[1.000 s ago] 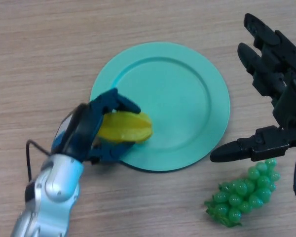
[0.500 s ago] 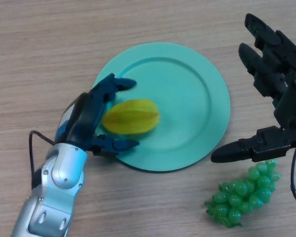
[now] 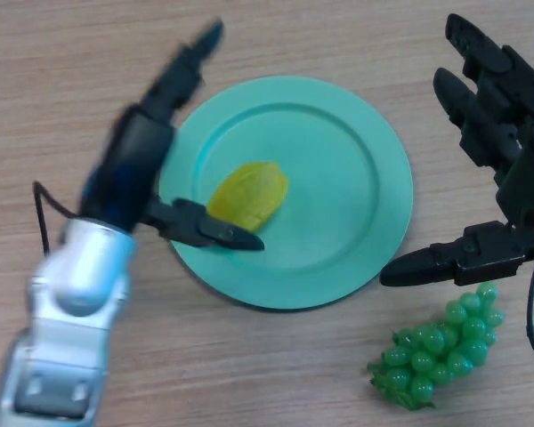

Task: Pick up the yellow starfruit and place it on the plate

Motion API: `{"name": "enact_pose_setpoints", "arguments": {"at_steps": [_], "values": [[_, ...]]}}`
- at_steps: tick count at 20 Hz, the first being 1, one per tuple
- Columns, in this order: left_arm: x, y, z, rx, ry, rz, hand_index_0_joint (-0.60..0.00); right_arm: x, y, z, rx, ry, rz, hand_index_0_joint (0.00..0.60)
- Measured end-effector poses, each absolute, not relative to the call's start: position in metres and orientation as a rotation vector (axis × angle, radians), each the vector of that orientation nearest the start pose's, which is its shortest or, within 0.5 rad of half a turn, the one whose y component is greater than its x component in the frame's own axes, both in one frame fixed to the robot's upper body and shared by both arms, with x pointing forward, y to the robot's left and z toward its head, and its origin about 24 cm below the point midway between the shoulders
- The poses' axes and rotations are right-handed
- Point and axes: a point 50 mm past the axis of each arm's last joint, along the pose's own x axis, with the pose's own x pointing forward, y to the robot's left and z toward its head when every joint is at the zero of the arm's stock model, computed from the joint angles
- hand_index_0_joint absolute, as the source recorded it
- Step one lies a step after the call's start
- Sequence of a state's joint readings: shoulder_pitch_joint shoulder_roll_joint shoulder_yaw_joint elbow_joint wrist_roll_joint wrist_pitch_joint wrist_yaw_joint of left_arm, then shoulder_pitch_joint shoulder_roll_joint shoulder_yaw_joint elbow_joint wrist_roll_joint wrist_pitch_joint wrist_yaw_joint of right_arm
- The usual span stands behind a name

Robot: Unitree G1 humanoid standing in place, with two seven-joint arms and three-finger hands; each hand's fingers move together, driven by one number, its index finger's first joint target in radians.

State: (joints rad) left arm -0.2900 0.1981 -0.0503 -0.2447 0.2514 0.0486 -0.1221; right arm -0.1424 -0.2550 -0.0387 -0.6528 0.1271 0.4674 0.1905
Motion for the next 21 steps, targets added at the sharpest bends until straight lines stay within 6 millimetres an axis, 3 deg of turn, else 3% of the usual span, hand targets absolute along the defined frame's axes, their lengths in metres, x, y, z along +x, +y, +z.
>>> {"name": "enact_pose_setpoints", "arguments": {"at_steps": [6,10,21], "values": [[0.265,0.176,0.187,0.237,-0.543,-0.148,0.0,0.241,-0.156,0.18,-0.181,-0.305,0.269,0.0],[0.258,0.191,0.181,0.18,-0.528,-0.077,0.0,0.239,-0.157,0.176,-0.176,-0.289,0.264,0.0],[0.247,0.188,0.169,0.053,-0.401,-0.106,0.0,0.24,-0.16,0.174,-0.167,-0.295,0.225,0.0]]}}
